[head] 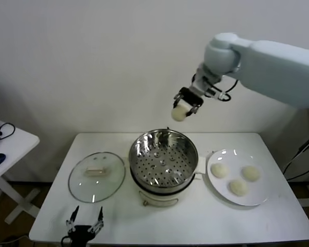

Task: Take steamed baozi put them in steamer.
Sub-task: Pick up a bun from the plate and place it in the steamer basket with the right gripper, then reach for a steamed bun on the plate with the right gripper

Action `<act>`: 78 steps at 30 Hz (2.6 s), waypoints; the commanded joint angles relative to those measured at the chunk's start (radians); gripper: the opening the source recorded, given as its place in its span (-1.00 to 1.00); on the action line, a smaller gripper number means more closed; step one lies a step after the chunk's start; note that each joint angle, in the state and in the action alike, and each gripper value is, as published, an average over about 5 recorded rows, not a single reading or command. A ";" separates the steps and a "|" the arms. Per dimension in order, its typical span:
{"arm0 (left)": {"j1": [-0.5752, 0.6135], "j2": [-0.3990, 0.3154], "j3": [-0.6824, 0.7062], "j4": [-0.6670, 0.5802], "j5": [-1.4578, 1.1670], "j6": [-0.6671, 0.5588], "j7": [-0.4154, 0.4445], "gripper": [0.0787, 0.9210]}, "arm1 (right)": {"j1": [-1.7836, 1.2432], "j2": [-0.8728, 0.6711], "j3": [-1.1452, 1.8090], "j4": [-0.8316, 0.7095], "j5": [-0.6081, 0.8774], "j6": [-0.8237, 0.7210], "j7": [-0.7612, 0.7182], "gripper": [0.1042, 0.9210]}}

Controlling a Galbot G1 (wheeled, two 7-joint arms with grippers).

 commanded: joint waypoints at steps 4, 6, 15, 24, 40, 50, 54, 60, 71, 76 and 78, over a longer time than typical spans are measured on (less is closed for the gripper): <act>-0.008 -0.004 0.001 0.000 0.000 0.001 0.000 0.77 | -0.200 0.134 -0.009 -0.114 -0.362 0.275 0.144 0.18; -0.012 -0.005 0.001 0.004 0.000 0.001 0.000 0.77 | -0.259 0.142 0.015 -0.154 -0.390 0.298 0.164 0.19; -0.019 -0.008 -0.003 0.025 0.002 -0.001 -0.004 0.77 | -0.385 0.130 0.061 -0.179 -0.459 0.301 0.186 0.25; -0.028 -0.007 -0.005 0.038 0.003 -0.004 -0.006 0.77 | -0.418 0.150 0.107 -0.246 -0.524 0.314 0.196 0.28; -0.034 -0.008 -0.010 0.047 0.002 -0.010 -0.011 0.77 | -0.432 0.204 0.126 -0.346 -0.520 0.347 0.218 0.53; -0.029 -0.008 -0.015 0.044 0.002 -0.010 -0.012 0.77 | -0.284 0.110 0.049 -0.235 -0.303 0.321 0.184 0.76; -0.026 -0.009 -0.013 0.041 0.003 -0.010 -0.012 0.77 | -0.098 0.022 -0.113 -0.177 0.092 0.207 0.095 0.76; -0.026 -0.010 -0.007 0.042 0.006 -0.011 -0.012 0.77 | 0.149 -0.105 -0.404 -0.121 0.579 -0.098 0.013 0.76; -0.031 -0.006 -0.004 0.044 0.004 -0.011 -0.012 0.77 | 0.142 -0.389 -0.536 0.062 0.609 -0.574 0.191 0.76; -0.036 -0.004 -0.004 0.048 0.002 -0.009 -0.012 0.77 | 0.024 -0.467 -0.485 0.146 0.613 -0.663 0.235 0.76; -0.038 -0.003 -0.005 0.049 0.001 -0.009 -0.012 0.77 | -0.029 -0.479 -0.453 0.142 0.585 -0.672 0.238 0.76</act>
